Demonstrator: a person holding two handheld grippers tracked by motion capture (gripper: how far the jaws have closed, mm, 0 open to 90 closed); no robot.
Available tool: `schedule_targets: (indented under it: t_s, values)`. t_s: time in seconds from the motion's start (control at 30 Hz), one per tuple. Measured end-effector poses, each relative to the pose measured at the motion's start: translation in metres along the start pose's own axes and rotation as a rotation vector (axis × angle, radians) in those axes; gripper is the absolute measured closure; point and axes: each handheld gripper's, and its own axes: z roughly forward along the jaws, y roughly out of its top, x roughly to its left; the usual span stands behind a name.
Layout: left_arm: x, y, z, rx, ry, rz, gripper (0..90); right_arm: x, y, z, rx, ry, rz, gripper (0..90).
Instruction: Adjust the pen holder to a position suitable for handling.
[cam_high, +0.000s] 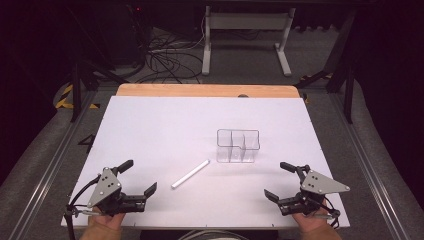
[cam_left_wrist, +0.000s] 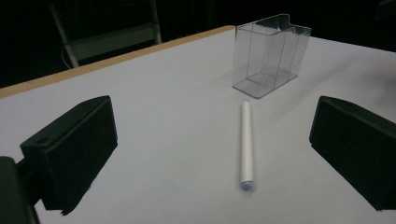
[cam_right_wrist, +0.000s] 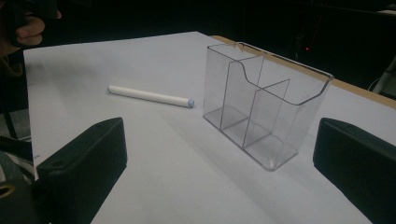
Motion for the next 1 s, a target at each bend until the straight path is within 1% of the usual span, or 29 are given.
schedule_targets:
  t_s: [0.13,0.2,0.27,0.33,0.4,0.5,0.53,0.6,0.7,0.8,0.83,0.87,0.97,1.0]
  values:
    - [-0.001,0.001,0.0,-0.001,-0.008,0.005,1.7,0.0,0.0,0.0,0.004,0.003,0.002,3.5]
    - [-0.001,0.001,0.0,0.002,-0.014,-0.003,1.7,0.0,-0.001,0.0,0.004,0.004,0.003,3.5]
    - [0.0,0.002,0.0,-0.001,-0.021,-0.025,1.7,0.0,-0.001,0.0,0.004,0.005,0.003,3.5]
    - [0.0,0.003,0.0,0.005,-0.04,-0.043,1.6,0.0,-0.001,0.0,0.005,0.008,0.004,3.6]
    - [0.0,0.004,0.0,-0.002,-0.068,-0.047,0.4,0.001,-0.002,0.002,0.01,0.013,0.003,3.6]
    - [0.001,0.006,-0.001,0.0,-0.079,-0.038,0.3,0.001,-0.002,0.003,0.017,0.014,0.003,3.6]
    - [0.001,0.007,-0.001,0.003,-0.075,-0.031,0.4,0.0,-0.002,0.004,0.017,0.017,0.004,3.6]
    - [0.001,0.009,0.0,0.017,-0.075,-0.036,1.3,0.0,-0.003,0.004,0.02,0.016,0.005,3.6]
    - [0.0,0.014,0.003,0.037,-0.075,-0.029,2.1,0.001,-0.003,0.003,0.021,0.014,0.007,3.8]
    - [-0.001,0.02,0.006,0.041,-0.09,-0.018,2.1,0.001,-0.003,0.003,0.022,0.012,0.004,3.8]
    - [-0.002,0.021,0.007,0.044,-0.093,-0.023,2.1,0.001,-0.004,0.003,0.025,0.011,0.005,3.8]
    - [-0.001,0.023,0.008,0.048,-0.092,-0.01,2.2,0.001,-0.004,0.003,0.026,0.011,0.005,3.8]
    - [-0.001,0.028,0.013,0.059,-0.096,-0.012,2.5,0.002,-0.004,0.002,0.034,0.022,-0.004,3.6]
    - [-0.001,0.03,0.015,0.063,-0.102,-0.02,2.6,0.002,-0.004,0.002,0.034,0.022,-0.009,3.4]
